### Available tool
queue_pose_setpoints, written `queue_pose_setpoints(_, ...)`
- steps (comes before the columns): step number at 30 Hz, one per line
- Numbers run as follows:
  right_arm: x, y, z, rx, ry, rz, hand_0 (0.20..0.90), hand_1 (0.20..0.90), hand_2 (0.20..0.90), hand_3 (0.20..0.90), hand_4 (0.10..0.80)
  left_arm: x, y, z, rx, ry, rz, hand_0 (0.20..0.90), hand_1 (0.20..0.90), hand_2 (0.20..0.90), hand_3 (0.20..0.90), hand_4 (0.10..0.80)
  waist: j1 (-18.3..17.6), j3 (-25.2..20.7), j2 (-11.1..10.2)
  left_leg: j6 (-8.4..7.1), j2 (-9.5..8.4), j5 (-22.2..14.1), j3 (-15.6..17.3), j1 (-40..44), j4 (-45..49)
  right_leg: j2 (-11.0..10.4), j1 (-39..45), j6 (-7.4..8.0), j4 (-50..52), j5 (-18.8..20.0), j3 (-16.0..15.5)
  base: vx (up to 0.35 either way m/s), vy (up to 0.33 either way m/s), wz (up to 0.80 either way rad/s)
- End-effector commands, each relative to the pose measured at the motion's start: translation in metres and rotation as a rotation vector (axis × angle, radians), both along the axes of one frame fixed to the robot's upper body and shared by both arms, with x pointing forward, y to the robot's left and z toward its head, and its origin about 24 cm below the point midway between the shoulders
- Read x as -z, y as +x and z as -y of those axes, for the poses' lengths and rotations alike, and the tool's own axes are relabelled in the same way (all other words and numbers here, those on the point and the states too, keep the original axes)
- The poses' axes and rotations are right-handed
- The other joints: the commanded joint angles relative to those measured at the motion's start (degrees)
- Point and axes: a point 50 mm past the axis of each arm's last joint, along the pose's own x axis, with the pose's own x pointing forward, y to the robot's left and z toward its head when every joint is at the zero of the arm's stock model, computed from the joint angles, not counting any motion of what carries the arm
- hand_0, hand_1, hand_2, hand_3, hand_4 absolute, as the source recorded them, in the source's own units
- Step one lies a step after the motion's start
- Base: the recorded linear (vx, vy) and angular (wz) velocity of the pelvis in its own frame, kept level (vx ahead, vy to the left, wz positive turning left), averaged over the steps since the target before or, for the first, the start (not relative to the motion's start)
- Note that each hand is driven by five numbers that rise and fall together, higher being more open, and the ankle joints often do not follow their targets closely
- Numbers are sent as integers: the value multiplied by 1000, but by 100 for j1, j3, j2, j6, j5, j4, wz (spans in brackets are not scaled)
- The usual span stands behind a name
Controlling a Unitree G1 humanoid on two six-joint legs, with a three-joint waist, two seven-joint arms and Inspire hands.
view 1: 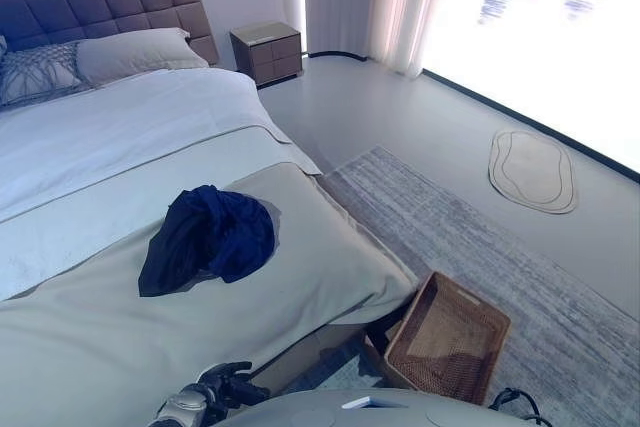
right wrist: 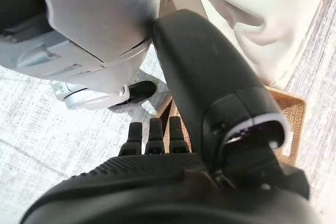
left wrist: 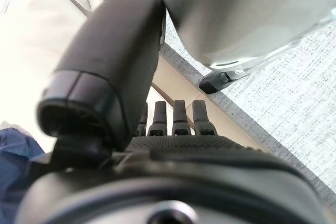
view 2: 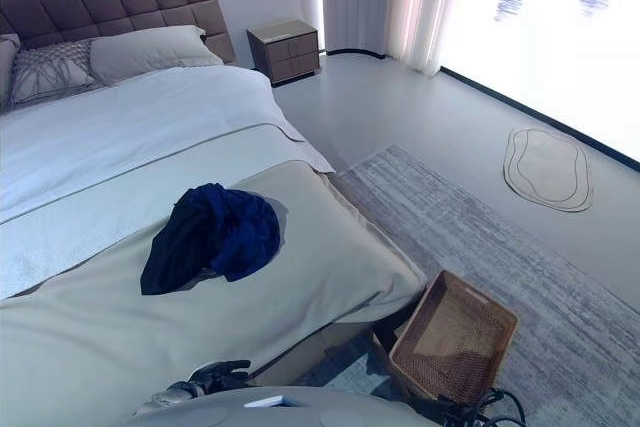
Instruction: Pick up the clothes from the bed and place them into the basket
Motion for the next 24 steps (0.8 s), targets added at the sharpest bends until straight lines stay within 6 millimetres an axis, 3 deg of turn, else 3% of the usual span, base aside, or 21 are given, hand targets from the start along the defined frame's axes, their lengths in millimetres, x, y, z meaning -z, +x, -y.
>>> queue_pose_setpoints(1,-36,103,14,-296,-217,329,900,900,900,900,800,-3,9,-7,32,22,14,900,900,900,900,800,246,444,-54,442,-423,-796,-295,152,194,131,-65,-124,694,-540,-488,-7,-11,4)
queue_pose_setpoints(2,-41,113,14,-338,-244,361,900,900,900,900,800,-4,10,-7,37,24,17,900,900,900,900,800,269,458,-68,448,-423,-797,-317,128,206,125,-87,-128,721,-549,-499,-19,-5,8)
queue_pose_setpoints(3,-57,136,14,-449,-317,442,900,900,900,900,800,-5,11,-8,44,28,26,900,900,900,900,800,317,501,-98,462,-424,-796,-367,71,241,111,-135,-138,788,-571,-523,-19,-1,14)
queue_pose_setpoints(5,-69,152,13,-517,-366,497,900,900,900,900,800,-5,13,-8,50,29,33,900,900,900,900,800,349,525,-115,472,-428,-795,-410,16,264,99,-179,-142,833,-587,-545,-23,10,22)
queue_pose_setpoints(6,-99,183,10,-687,-490,623,900,900,900,900,800,-7,17,-9,64,29,52,900,900,900,900,800,439,606,-153,488,-446,-788,-534,-104,311,66,-265,-145,929,-622,-611,-44,43,33)
queue_pose_setpoints(8,-150,222,2,-898,-655,801,900,900,900,900,800,-11,26,-8,89,28,92,900,900,900,900,800,657,773,-210,487,-487,-736,-774,-335,370,4,-403,-145,1016,-631,-764,-87,65,44)
queue_pose_setpoints(9,-163,231,0,-933,-694,844,900,900,900,900,800,-12,30,-7,92,29,108,900,900,900,900,800,728,811,-229,484,-502,-711,-850,-439,396,-15,-462,-141,1009,-600,-813,-86,40,42)
queue_pose_setpoints(11,-184,246,-6,-968,-744,911,900,900,900,900,800,-15,37,-7,101,32,133,900,900,900,900,800,840,915,-261,476,-519,-676,-973,-563,417,-40,-520,-131,1002,-574,-885,-87,-5,61)
queue_pose_setpoints(12,-207,263,-14,-985,-797,984,900,900,900,900,800,-19,45,-10,107,42,159,900,900,900,900,800,992,1042,-316,464,-535,-620,-1114,-706,427,-58,-585,-121,1002,-548,-980,-90,-35,63)
queue_pose_setpoints(13,-213,267,-16,-986,-813,1000,900,900,900,900,800,-20,46,-11,117,46,163,900,900,900,900,800,1038,1074,-334,462,-540,-604,-1159,-753,435,-65,-608,-119,1014,-543,-1017,-75,-50,49)
queue_pose_setpoints(15,-249,296,-27,-950,-889,1070,900,900,900,900,800,-26,57,-18,123,70,194,900,900,900,900,800,1316,1298,-402,453,-576,-537,-1401,-1021,540,-107,-749,-124,1180,-583,-1198,-69,-46,63)
queue_pose_setpoints(19,-275,315,-30,-912,-950,1088,900,900,900,900,800,-28,59,-24,84,78,206,900,900,900,900,800,1591,1462,-356,457,-628,-476,-1624,-1260,700,-186,-869,-133,1466,-686,-1433,-8,34,62)
queue_pose_setpoints(24,-315,343,-28,-853,-1073,1041,900,900,900,900,800,-34,63,-39,49,92,236,900,900,900,900,800,2229,1807,-265,401,-732,-512,-2062,-1747,1042,-399,-1018,-185,2002,-934,-1740,9,27,53)
